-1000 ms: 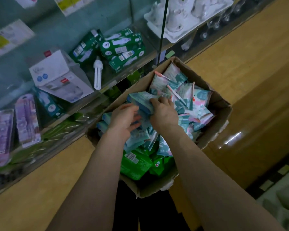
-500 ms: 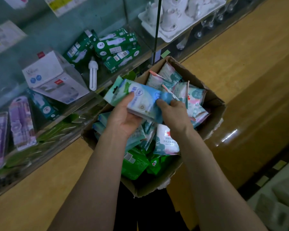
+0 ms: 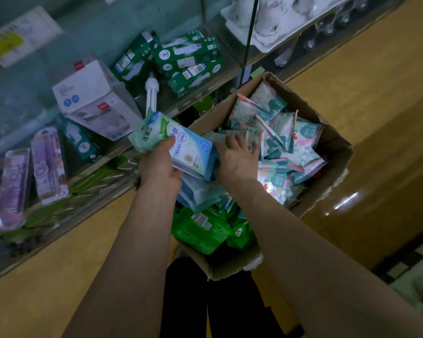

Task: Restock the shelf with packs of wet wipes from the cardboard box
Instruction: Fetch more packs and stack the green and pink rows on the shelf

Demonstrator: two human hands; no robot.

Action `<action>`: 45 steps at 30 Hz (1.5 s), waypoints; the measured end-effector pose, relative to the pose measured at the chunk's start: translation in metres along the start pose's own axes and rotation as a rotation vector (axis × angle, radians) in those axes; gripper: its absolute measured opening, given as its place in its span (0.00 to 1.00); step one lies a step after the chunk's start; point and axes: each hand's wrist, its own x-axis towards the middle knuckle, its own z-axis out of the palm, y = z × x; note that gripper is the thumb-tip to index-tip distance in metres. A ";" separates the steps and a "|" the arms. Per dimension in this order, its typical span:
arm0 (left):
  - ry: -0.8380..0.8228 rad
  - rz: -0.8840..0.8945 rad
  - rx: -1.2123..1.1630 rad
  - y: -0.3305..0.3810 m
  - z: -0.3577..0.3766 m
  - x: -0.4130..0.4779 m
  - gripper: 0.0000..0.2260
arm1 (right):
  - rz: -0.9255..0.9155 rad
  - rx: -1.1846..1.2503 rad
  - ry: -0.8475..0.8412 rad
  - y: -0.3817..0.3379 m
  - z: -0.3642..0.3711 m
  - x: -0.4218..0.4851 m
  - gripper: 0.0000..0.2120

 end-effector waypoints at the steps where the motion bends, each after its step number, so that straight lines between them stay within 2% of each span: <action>1: 0.002 0.008 -0.006 0.001 0.000 -0.001 0.17 | 0.006 0.021 0.053 0.001 -0.003 0.002 0.23; 4: -0.017 0.022 -0.049 0.005 0.004 -0.007 0.16 | 0.119 0.203 0.157 0.009 -0.025 -0.002 0.19; 6: -0.042 0.029 -0.051 0.008 0.010 -0.012 0.15 | 0.257 0.415 0.202 0.017 -0.043 -0.014 0.17; 9: -0.051 0.036 -0.024 0.009 0.022 -0.023 0.16 | 0.466 0.842 0.326 0.030 -0.054 -0.042 0.09; 13: -0.138 0.028 0.047 0.002 0.043 -0.050 0.17 | 0.733 1.451 0.521 0.040 -0.073 -0.084 0.08; 16: -0.226 0.011 0.111 -0.003 0.058 -0.079 0.16 | 0.812 1.621 0.631 0.045 -0.094 -0.117 0.08; 18: -0.347 -0.035 0.168 -0.007 0.070 -0.106 0.15 | 0.808 1.697 0.723 0.048 -0.107 -0.140 0.08; 26: -0.738 -0.186 0.385 -0.028 0.089 -0.231 0.09 | 0.731 1.869 1.040 0.039 -0.142 -0.260 0.08; 30: -0.883 -0.236 0.473 -0.053 0.080 -0.283 0.10 | 0.753 1.888 1.244 0.037 -0.146 -0.322 0.08; 37: -1.136 -0.341 0.657 -0.120 0.060 -0.390 0.14 | 0.808 1.839 1.603 0.052 -0.139 -0.442 0.09; 45: -1.409 -0.452 0.786 -0.225 0.008 -0.527 0.14 | 0.875 1.637 1.874 0.078 -0.109 -0.611 0.10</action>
